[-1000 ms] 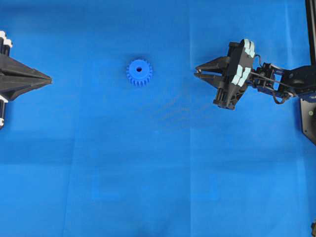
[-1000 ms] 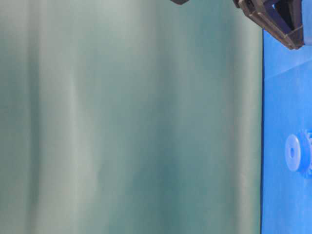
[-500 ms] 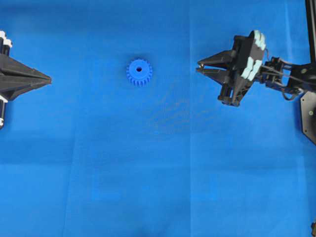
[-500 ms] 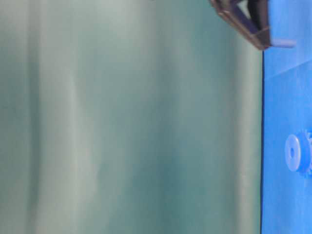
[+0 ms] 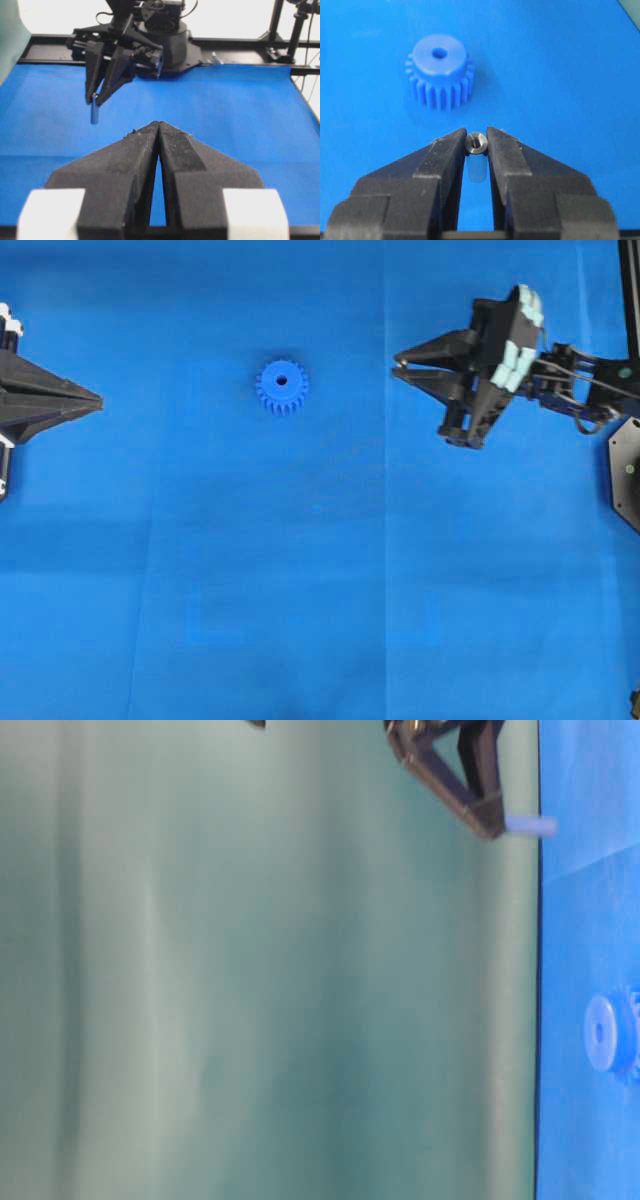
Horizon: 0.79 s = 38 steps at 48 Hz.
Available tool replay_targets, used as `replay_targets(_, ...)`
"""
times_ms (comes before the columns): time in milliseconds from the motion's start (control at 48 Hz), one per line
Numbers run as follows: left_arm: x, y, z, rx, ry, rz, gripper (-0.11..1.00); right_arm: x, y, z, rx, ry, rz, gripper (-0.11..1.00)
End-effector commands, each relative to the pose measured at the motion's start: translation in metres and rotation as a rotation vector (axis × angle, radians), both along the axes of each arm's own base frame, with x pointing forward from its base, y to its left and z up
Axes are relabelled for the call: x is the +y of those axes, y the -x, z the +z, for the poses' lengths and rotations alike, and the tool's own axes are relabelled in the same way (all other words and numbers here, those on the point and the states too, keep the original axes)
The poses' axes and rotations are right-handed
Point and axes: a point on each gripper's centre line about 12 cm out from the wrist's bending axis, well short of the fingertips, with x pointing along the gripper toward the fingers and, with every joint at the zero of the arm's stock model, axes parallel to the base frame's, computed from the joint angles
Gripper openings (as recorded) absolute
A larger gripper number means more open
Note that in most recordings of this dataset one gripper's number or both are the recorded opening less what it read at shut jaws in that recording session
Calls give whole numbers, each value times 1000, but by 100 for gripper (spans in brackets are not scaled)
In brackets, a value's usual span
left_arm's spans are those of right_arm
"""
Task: Insert the shaft placed at a random location into the center hole of the small gear at another random location.
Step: 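Lift the shaft and carry it left over the blue gear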
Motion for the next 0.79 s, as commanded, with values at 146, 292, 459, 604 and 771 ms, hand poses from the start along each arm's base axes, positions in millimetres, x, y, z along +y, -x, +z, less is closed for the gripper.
replay_targets(146,0,-1,4,-9,2,1,0,-9,-47,18,-59,21,9,5)
replay_targets(292,0,-1,5,-12,2,0,0,-12,-78,24,-58,34,33,5)
replay_targets(459,0,-1,5,-14,2,1,0,-13,-105,27,-49,44,55,5)
replay_targets(604,0,-1,6,-15,2,1,0,-13,-120,27,-33,42,66,5)
replay_targets(771,0,-1,5,-14,2,0,0,-11,-124,27,-30,41,72,5)
